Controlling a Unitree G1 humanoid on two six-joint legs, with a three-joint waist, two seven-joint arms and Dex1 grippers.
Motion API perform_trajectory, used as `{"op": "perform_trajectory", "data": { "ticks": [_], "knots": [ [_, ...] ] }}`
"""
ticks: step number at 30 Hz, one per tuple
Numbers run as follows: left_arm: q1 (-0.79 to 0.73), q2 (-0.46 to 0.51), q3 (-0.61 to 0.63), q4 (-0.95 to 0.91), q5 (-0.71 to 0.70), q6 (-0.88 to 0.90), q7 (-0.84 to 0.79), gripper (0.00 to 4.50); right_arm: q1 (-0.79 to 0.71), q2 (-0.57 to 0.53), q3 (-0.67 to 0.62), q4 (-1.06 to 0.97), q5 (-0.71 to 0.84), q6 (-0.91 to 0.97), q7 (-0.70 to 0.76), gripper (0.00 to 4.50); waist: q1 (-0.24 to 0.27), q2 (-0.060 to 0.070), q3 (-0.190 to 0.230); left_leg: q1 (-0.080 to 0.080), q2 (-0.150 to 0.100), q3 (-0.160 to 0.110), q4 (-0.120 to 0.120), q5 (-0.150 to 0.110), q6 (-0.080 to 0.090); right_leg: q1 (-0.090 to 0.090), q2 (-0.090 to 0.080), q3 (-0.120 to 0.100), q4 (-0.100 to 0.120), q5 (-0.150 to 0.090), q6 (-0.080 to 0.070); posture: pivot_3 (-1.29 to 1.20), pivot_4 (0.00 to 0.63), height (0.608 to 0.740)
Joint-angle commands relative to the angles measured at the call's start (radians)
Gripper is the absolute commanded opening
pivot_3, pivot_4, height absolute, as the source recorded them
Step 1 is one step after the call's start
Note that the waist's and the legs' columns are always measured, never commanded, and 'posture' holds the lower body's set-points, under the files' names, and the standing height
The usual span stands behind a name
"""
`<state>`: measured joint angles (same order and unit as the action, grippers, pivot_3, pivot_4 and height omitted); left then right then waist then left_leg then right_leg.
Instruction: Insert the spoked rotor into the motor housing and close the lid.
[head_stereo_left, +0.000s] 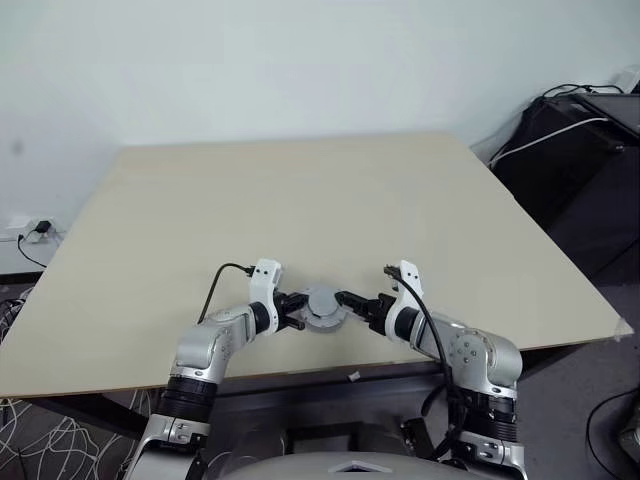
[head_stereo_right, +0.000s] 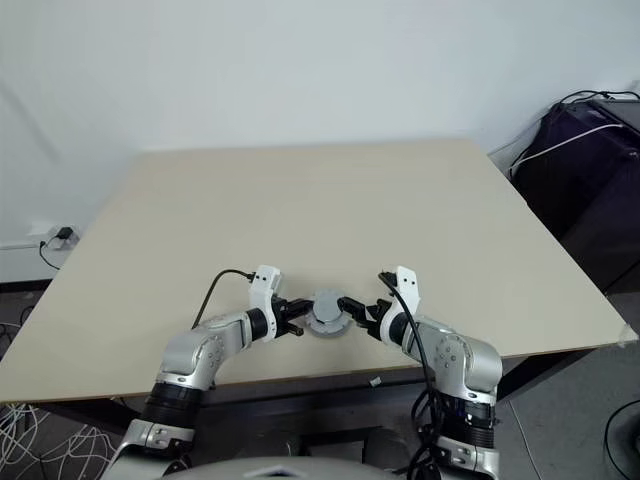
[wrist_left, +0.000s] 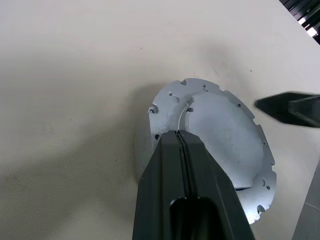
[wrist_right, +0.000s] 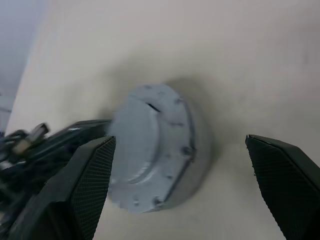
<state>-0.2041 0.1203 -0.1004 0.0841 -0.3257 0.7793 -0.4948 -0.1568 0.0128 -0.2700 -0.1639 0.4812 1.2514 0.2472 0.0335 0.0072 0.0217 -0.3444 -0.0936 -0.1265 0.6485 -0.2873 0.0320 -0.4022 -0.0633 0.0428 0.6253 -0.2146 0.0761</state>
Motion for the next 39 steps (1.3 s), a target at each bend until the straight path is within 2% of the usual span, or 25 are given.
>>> {"op": "perform_trajectory", "data": {
  "ticks": [1,19,32,39],
  "knots": [
    [0.012,-0.001,-0.031,0.015,0.0,0.02,-0.012,0.0,-0.03,0.017,-0.008,0.01,0.025,-0.015,-0.013,4.47,-0.001,0.001,0.0,0.0,0.0,0.0,0.0,0.0,0.0,0.0,0.0,0.0,0.0,0.0,0.0,0.0,0.0,0.74],
    [0.01,0.0,-0.03,0.013,-0.001,0.024,-0.017,0.0,-0.067,0.072,-0.021,0.119,0.089,0.019,-0.031,4.47,-0.009,0.002,-0.001,0.001,0.0,0.0,0.0,0.0,0.0,0.0,0.0,0.0,0.0,0.001,-0.002,0.0,0.0,0.74],
    [0.018,-0.003,-0.027,0.006,-0.002,0.027,-0.016,0.0,-0.094,0.137,-0.125,0.176,0.294,0.157,0.065,4.47,-0.031,0.003,-0.001,0.001,0.0,0.0,0.0,0.0,0.0,0.0,0.001,0.0,0.0,0.002,-0.003,0.0,0.0,0.74],
    [0.031,-0.004,-0.024,-0.002,0.0,0.032,-0.015,0.0,-0.105,0.161,-0.155,0.172,0.334,0.134,0.048,4.47,-0.042,0.004,-0.001,0.001,0.0,0.0,0.0,0.0,0.0,0.0,0.0,0.0,0.001,0.002,-0.002,0.0,0.0,0.74]
  ]
}}
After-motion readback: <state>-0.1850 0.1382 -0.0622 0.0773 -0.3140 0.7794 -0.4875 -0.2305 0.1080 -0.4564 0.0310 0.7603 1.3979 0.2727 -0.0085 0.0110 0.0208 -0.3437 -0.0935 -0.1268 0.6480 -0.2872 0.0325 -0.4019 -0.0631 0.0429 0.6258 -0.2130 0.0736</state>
